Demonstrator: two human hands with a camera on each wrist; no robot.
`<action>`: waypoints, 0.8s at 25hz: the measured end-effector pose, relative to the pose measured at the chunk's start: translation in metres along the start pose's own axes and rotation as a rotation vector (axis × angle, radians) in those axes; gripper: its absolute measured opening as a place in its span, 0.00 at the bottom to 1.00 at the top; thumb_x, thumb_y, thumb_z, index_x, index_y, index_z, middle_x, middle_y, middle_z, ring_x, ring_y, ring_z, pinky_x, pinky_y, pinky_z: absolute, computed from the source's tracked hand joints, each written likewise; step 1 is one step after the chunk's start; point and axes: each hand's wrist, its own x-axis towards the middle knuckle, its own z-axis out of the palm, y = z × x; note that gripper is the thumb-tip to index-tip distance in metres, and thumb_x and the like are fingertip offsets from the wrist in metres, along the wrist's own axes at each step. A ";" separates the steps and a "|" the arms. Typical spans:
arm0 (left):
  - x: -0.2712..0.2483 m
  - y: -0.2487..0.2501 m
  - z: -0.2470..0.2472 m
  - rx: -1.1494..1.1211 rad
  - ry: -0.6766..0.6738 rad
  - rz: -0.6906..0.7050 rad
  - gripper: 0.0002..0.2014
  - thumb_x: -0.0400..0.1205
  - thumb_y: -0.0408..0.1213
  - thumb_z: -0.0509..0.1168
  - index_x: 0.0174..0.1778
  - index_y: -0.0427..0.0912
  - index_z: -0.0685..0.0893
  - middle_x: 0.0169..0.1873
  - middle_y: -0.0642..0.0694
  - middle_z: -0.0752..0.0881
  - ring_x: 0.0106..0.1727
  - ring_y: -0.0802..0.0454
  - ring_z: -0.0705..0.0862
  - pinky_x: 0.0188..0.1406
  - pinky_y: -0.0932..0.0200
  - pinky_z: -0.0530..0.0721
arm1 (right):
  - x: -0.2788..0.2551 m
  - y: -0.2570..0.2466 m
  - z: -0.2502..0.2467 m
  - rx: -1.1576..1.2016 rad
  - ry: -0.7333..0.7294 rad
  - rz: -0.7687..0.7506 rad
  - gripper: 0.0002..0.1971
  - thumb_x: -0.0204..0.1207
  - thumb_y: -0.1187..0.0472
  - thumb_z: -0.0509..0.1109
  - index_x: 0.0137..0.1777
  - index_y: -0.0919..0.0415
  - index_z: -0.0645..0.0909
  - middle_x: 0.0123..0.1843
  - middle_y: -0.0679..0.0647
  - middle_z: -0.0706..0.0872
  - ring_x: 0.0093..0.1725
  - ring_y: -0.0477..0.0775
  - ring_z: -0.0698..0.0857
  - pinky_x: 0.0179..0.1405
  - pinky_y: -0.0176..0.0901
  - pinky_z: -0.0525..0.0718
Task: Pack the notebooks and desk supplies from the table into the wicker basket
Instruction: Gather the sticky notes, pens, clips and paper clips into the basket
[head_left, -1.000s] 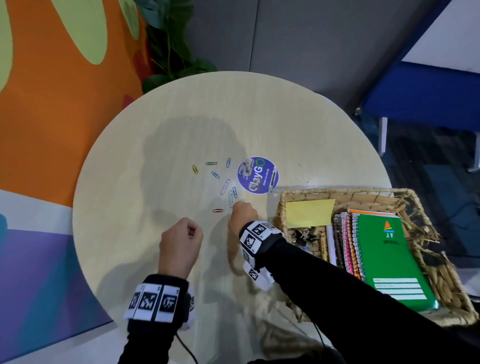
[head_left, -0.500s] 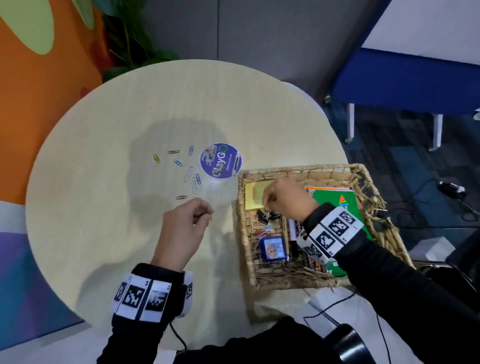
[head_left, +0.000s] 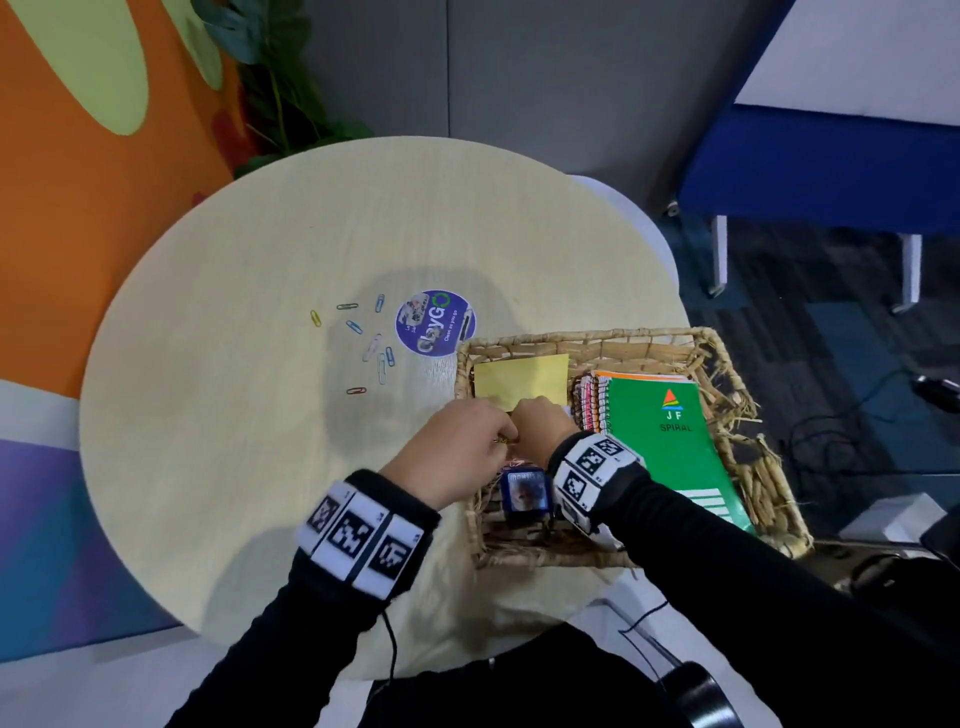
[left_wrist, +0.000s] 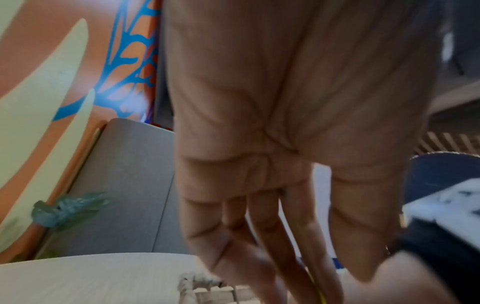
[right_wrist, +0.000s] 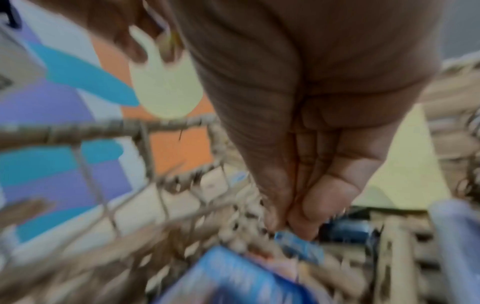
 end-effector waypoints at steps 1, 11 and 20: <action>0.009 0.001 0.005 0.046 -0.062 -0.014 0.15 0.82 0.31 0.60 0.60 0.41 0.88 0.58 0.46 0.88 0.59 0.49 0.85 0.61 0.55 0.82 | -0.003 0.007 -0.008 0.041 0.028 0.010 0.10 0.75 0.66 0.68 0.54 0.67 0.85 0.51 0.61 0.88 0.50 0.61 0.87 0.45 0.46 0.82; 0.076 0.017 0.052 0.239 -0.430 -0.137 0.12 0.85 0.30 0.59 0.59 0.36 0.84 0.27 0.51 0.66 0.39 0.52 0.74 0.47 0.62 0.77 | -0.081 0.076 -0.048 0.267 0.302 -0.068 0.09 0.72 0.63 0.74 0.52 0.60 0.89 0.48 0.57 0.93 0.48 0.55 0.89 0.52 0.43 0.86; 0.075 0.007 0.005 -0.153 -0.137 -0.139 0.11 0.84 0.36 0.62 0.56 0.39 0.87 0.54 0.45 0.88 0.53 0.49 0.85 0.59 0.56 0.81 | -0.080 0.086 -0.045 0.337 0.309 -0.121 0.07 0.73 0.62 0.74 0.49 0.57 0.90 0.44 0.50 0.92 0.42 0.47 0.87 0.44 0.35 0.82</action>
